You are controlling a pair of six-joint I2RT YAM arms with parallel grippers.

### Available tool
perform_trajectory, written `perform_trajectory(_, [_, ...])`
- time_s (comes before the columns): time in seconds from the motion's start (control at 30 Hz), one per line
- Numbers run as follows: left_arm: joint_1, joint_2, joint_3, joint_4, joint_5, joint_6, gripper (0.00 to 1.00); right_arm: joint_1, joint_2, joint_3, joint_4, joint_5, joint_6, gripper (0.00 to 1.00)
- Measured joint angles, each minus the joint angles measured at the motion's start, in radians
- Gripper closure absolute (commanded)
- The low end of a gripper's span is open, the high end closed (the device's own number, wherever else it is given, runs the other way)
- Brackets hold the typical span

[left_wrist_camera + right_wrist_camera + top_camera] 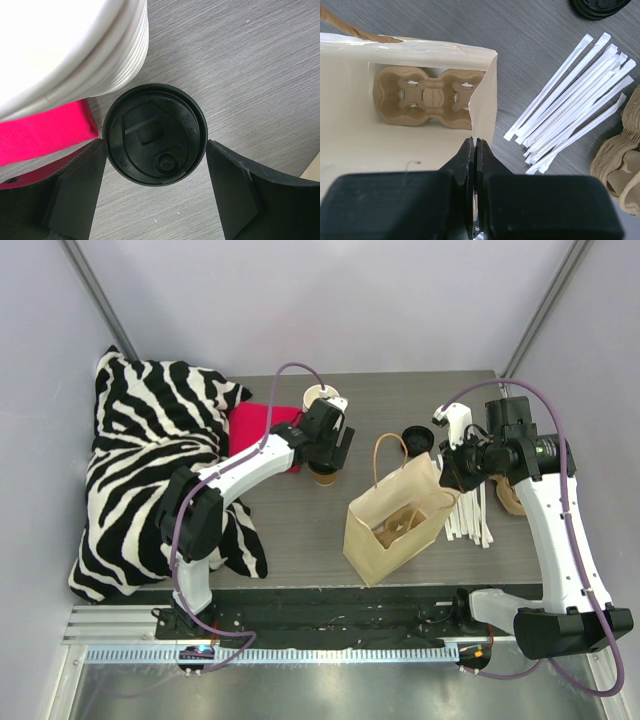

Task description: Pack the takeout coffee

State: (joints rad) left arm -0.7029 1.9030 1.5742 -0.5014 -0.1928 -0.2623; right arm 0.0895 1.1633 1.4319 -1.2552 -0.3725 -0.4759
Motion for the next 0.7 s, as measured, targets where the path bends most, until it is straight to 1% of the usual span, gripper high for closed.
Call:
perform_trajectory(0.17, [0.0, 0.0, 0.0, 0.0, -0.002, 0.0, 0.14, 0.0, 0.002, 0.001, 0.0, -0.001, -0.001, 0.99])
perform_trajectory(0.2, [0.0, 0.0, 0.0, 0.0, -0.002, 0.0, 0.13, 0.0, 0.002, 0.001, 0.0, -0.001, -0.002, 0.99])
perform_trajectory(0.37, [0.0, 0.0, -0.003, 0.0, 0.0, 0.0, 0.12, 0.0, 0.003, 0.001, 0.0, -0.005, -0.005, 0.99])
perform_trajectory(0.7, [0.0, 0.019, -0.006, 0.0, 0.002, 0.0, 0.18, 0.0, 0.013, 0.002, 0.0, -0.012, -0.008, 0.99])
